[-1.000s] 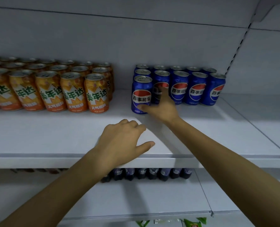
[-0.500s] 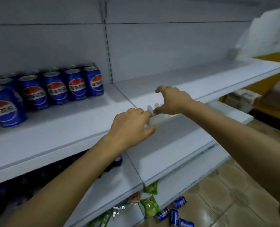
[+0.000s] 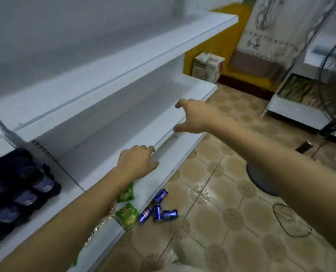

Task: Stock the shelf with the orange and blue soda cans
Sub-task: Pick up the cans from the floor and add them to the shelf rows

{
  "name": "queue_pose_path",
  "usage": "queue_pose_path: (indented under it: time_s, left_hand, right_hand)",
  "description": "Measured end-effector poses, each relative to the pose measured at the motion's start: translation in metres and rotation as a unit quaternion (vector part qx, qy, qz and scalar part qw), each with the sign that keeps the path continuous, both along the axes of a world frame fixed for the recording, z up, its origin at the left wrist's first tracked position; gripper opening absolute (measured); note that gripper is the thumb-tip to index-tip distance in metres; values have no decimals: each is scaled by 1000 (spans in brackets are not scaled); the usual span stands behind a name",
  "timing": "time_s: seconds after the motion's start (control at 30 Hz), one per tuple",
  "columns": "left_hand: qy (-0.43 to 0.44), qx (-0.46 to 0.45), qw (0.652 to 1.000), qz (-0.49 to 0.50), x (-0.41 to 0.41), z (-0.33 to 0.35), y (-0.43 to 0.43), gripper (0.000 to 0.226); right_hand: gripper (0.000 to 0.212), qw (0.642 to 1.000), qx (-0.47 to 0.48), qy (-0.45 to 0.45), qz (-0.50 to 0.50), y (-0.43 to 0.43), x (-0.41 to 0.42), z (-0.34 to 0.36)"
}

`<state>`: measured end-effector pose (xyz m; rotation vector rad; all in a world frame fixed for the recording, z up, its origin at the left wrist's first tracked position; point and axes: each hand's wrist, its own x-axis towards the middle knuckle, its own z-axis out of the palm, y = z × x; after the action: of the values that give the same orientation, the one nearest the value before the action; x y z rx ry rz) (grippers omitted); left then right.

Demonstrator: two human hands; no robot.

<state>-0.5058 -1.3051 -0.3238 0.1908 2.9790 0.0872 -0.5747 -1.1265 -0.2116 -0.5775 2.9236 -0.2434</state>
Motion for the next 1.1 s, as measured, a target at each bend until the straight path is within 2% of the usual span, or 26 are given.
queue_pose_path:
  time_s: [0.17, 0.27, 0.37, 0.43, 0.53, 0.6, 0.67, 0.8, 0.87, 0.93, 1.03, 1.1]
  left_hand:
    - [-149, 32, 987, 43, 30, -81, -7, 53]
    - [-244, 94, 962, 76, 49, -132, -23, 43]
    - [-313, 138, 933, 114, 62, -191, -42, 51]
    - [-369, 148, 908, 130, 67, -241, -53, 61]
    - [-466, 126, 869, 107, 72, -311, -61, 59]
    - [-487, 110, 862, 89, 76, -358, -59, 60]
    - [-497, 100, 859, 72, 77, -408, -54, 64]
    - [-493, 127, 859, 56, 69, -515, -32, 74]
    - [-459, 114, 881, 16, 54, -572, -13, 70]
    - [-406, 90, 909, -24, 32, -638, 6, 62]
    - [-331, 54, 939, -80, -5, -730, 34, 55]
    - [-291, 78, 950, -79, -26, -777, 50, 48]
  right_hand:
    - [74, 987, 1, -161, -20, 14, 9, -108]
    - [74, 965, 10, -258, -50, 12, 19, -179]
    - [66, 935, -15, -340, -100, 7, 26, -256]
    - [61, 903, -44, -397, -155, 4, 38, -314]
    - [55, 835, -68, -486, -247, 4, 71, -398]
    - [55, 790, -69, -542, -279, 7, 97, -452]
    - [55, 760, -84, -565, -310, 10, 116, -500]
    - [48, 723, -114, -561, -387, 14, 138, -589]
    - [52, 723, -120, -549, -402, 16, 140, -640]
    - [63, 755, -98, -530, -374, 19, 136, -696]
    - [73, 821, -65, -473, -312, 24, 116, -784]
    - [73, 830, -101, -437, -332, 26, 98, -843]
